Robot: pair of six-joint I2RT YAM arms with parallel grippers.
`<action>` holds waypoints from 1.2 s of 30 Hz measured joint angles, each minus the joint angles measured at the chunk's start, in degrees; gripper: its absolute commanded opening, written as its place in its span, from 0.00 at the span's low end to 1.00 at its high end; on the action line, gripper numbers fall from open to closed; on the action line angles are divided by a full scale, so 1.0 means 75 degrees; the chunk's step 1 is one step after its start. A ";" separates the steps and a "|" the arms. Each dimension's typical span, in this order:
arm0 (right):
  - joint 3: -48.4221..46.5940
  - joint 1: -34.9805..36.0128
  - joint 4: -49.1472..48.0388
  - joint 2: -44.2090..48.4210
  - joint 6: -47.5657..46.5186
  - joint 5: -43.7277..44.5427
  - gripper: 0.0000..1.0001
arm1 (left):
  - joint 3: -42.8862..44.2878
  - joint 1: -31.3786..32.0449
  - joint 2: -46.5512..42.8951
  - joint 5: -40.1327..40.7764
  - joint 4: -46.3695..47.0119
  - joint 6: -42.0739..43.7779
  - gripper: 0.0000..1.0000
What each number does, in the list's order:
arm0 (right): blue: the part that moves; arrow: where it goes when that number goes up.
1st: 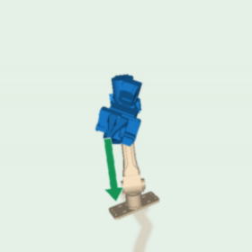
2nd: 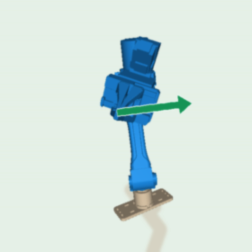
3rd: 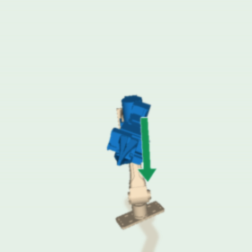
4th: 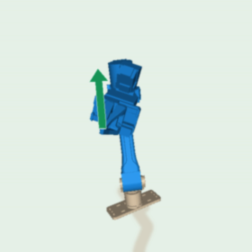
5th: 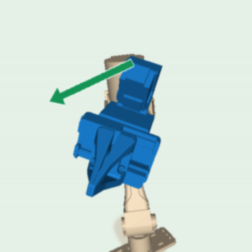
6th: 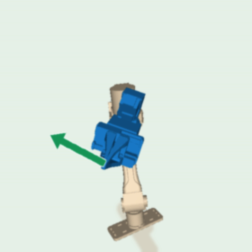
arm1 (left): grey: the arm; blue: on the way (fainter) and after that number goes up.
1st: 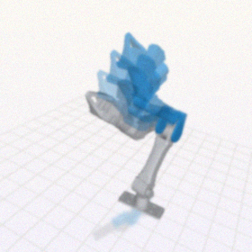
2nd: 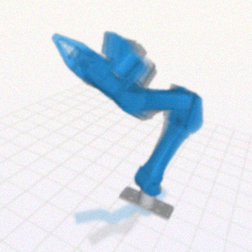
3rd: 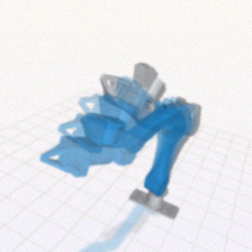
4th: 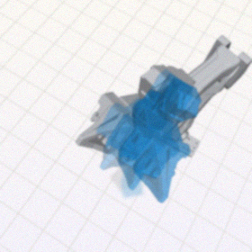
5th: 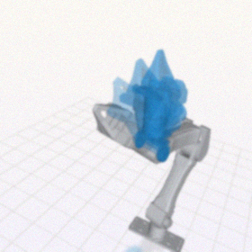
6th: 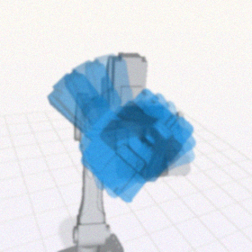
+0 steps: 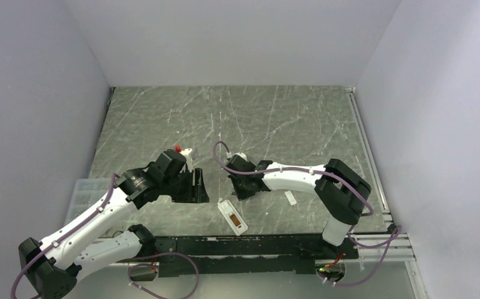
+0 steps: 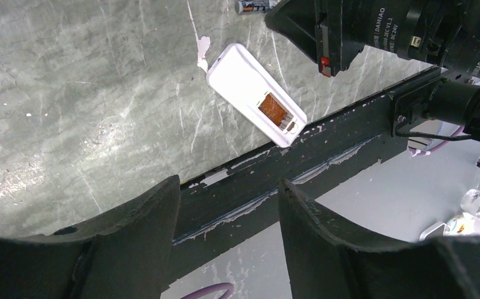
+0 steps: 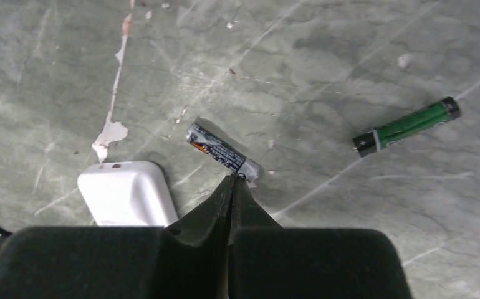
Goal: Load the batteries into the remote control
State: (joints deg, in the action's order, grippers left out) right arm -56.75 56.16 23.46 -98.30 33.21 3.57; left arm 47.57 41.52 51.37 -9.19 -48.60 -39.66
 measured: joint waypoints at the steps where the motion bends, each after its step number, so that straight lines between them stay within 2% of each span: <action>1: -0.0026 0.0000 0.0073 -0.0006 -0.0026 0.0137 0.00 | 0.0000 0.0000 0.0000 0.0000 0.0000 0.0000 0.64; 5: -0.0055 -0.0023 0.0134 -0.0017 -0.0085 0.0466 0.00 | 0.0000 0.0000 0.0009 0.0000 0.0000 0.0000 0.64; 21: -0.0720 -0.0254 -0.0213 -0.0644 0.0038 0.0402 0.00 | 0.0000 0.0000 0.0026 0.0000 0.0000 0.0000 0.64; 27: -0.1058 -0.0291 -0.0131 -0.0898 0.0003 0.0831 0.00 | -0.0003 0.0000 -0.0026 -0.0003 0.0020 0.0000 0.64; 36: -0.1113 -0.0297 0.0076 -0.0892 0.0140 0.1131 0.27 | -0.0015 0.0000 -0.0137 -0.0006 0.0117 0.0000 0.64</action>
State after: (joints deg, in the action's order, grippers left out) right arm -65.10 53.93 24.03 -104.99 34.26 12.05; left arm 47.46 41.52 50.35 -9.23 -47.72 -39.66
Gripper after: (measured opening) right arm 0.194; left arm 0.642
